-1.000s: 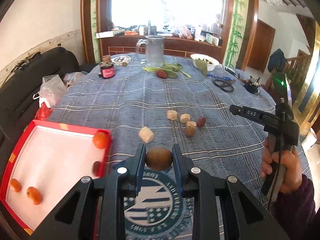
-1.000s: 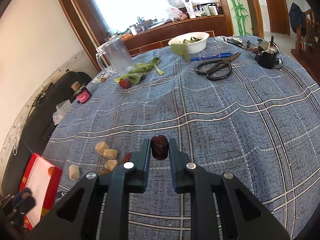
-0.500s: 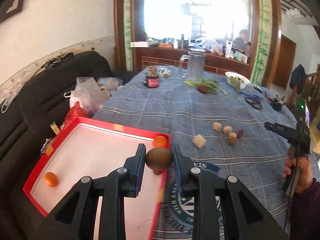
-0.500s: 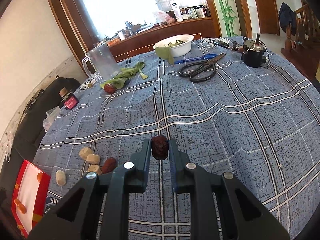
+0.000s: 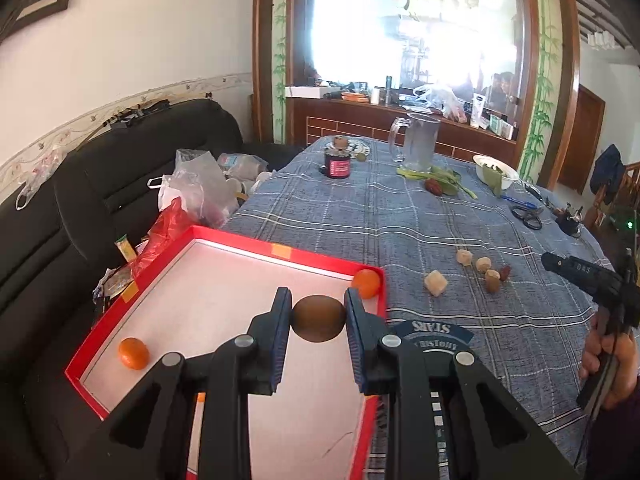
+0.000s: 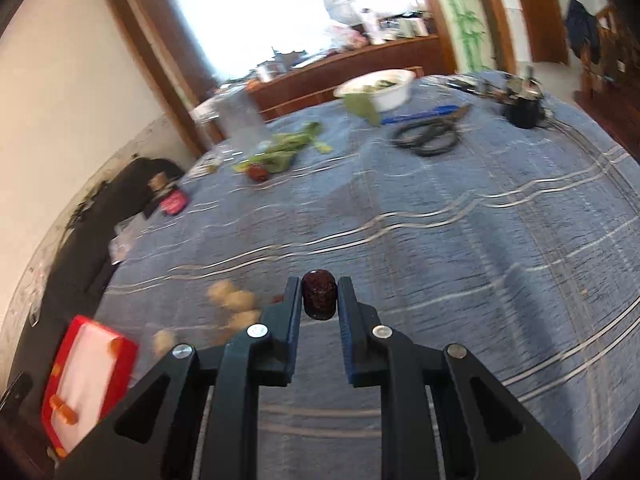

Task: Organize fruits
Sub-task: 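Carry the kiwi and the red date over the red tray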

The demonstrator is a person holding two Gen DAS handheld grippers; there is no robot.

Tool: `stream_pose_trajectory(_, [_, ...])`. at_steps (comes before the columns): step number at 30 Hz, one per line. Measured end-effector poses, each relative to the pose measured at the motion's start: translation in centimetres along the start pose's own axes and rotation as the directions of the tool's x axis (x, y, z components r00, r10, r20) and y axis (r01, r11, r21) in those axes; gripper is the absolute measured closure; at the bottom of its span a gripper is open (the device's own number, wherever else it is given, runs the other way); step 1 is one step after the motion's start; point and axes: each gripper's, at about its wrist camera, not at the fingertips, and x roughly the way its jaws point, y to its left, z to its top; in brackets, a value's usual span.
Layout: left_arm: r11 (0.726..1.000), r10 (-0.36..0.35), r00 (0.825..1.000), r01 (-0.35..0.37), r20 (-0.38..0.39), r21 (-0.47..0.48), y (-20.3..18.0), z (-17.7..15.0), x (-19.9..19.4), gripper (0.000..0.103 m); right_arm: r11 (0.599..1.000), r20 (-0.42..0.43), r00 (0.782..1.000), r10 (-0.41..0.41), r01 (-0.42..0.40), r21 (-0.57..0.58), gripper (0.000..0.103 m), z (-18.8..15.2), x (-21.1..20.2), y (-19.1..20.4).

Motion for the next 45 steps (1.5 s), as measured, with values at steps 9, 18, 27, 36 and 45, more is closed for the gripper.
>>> stream_pose_trajectory(9, [0.998,0.039,0.999,-0.038,0.014,-0.042,3.4,-0.5,-0.5,0.077,0.97,-0.093,0.976,0.197,-0.208,-0.129,0.083,-4.3,-0.5,10.4])
stream_pose_trajectory(18, [0.992,0.1,0.995,-0.099,0.003,-0.084,7.0,-1.3,0.0,0.077,0.892,-0.192,0.926,0.325,-0.367,-0.265,0.083,-8.6,-1.8,19.2])
stream_pose_trajectory(27, [0.985,0.138,0.99,-0.139,-0.014,-0.105,9.1,-1.9,0.7,0.077,0.825,-0.276,0.893,0.355,-0.439,-0.357,0.083,-12.4,-2.1,23.9])
stream_pose_trajectory(36, [0.979,0.163,0.986,-0.166,-0.038,-0.119,10.5,-2.4,1.6,0.077,0.797,-0.349,0.871,0.345,-0.468,-0.38,0.083,-15.0,-1.0,25.4])
stream_pose_trajectory(45, [0.979,0.169,0.984,-0.174,-0.054,-0.103,10.4,-2.7,2.3,0.077,0.782,-0.391,0.863,0.32,-0.474,-0.406,0.083,-17.1,0.1,26.1])
